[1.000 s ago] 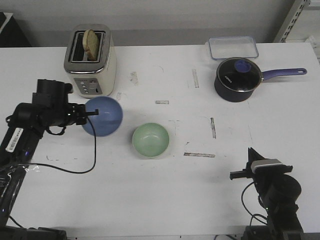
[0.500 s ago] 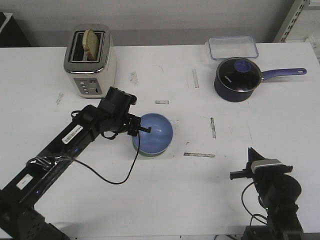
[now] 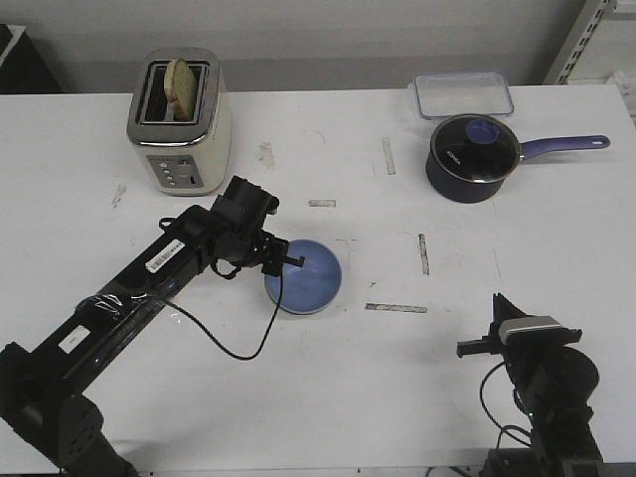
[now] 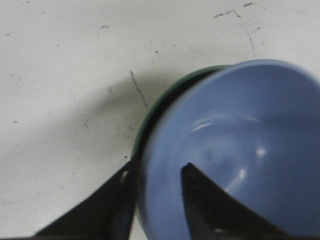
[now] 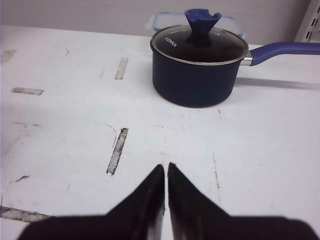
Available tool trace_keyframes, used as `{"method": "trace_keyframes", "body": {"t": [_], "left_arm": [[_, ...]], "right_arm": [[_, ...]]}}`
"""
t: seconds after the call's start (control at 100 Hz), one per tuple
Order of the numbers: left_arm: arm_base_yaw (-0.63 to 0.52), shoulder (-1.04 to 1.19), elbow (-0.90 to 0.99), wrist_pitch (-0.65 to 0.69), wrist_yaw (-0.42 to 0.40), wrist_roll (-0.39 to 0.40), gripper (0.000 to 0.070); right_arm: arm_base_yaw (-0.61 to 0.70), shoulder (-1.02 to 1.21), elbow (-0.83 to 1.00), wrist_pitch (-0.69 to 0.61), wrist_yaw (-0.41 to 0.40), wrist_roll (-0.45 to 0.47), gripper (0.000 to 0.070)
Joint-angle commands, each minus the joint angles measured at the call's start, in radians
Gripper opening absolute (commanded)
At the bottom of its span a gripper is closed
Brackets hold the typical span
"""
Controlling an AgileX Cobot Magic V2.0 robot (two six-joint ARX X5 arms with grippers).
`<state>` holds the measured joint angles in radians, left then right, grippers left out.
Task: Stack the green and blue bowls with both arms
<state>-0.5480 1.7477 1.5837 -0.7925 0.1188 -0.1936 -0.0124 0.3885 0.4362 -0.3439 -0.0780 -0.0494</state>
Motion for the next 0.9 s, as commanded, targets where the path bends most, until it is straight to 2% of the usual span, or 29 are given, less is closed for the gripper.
{"method": "trace_keyframes", "body": {"t": [0.0,0.05,0.08,0.25,0.37,0.42,0.46,0.54,0.58,0.75,0.84,0.89], "left_arm": [[-0.006,0.009,0.028,-0.008,0.0,-0.002,0.049],[-0.005,0.008,0.042,-0.018,0.0,-0.002,0.0575],[-0.004,0.006,0.05,-0.023,0.0,0.0,0.0588],[-0.002,-0.008,0.141,-0.072,-0.018,0.077,0.058],[0.001,-0.023,0.232,-0.132,-0.087,0.117,0.0556],[0.005,-0.033,0.262,-0.153,-0.132,0.127,0.0493],[0.008,-0.049,0.274,-0.162,-0.168,0.132,0.0406],[0.021,-0.093,0.274,-0.165,-0.221,0.14,0.0185],[0.03,-0.12,0.274,-0.172,-0.246,0.144,0.0123],[0.073,-0.241,0.264,-0.166,-0.39,0.161,0.0109],[0.11,-0.328,0.229,-0.123,-0.398,0.171,0.0],[0.132,-0.374,0.195,-0.09,-0.397,0.183,0.0]], "right_arm": [[0.006,0.006,0.005,0.011,0.0,-0.007,0.0],[0.009,0.006,0.005,0.011,-0.001,-0.007,0.0],[0.01,0.006,0.005,0.011,0.0,-0.006,0.0],[0.014,0.006,0.005,0.011,0.0,-0.007,0.0],[0.014,0.006,0.005,0.011,0.0,-0.007,0.0],[0.014,0.006,0.005,0.011,0.0,-0.007,0.0],[0.014,0.006,0.005,0.011,0.0,-0.007,0.0],[0.014,0.006,0.005,0.012,0.0,-0.007,0.0],[0.014,0.006,0.005,0.012,0.0,-0.007,0.0],[0.014,0.005,0.005,0.019,0.0,-0.008,0.0],[0.014,0.005,0.005,0.026,0.0,-0.008,0.0],[0.014,0.005,0.005,0.029,0.0,-0.008,0.0]]}}
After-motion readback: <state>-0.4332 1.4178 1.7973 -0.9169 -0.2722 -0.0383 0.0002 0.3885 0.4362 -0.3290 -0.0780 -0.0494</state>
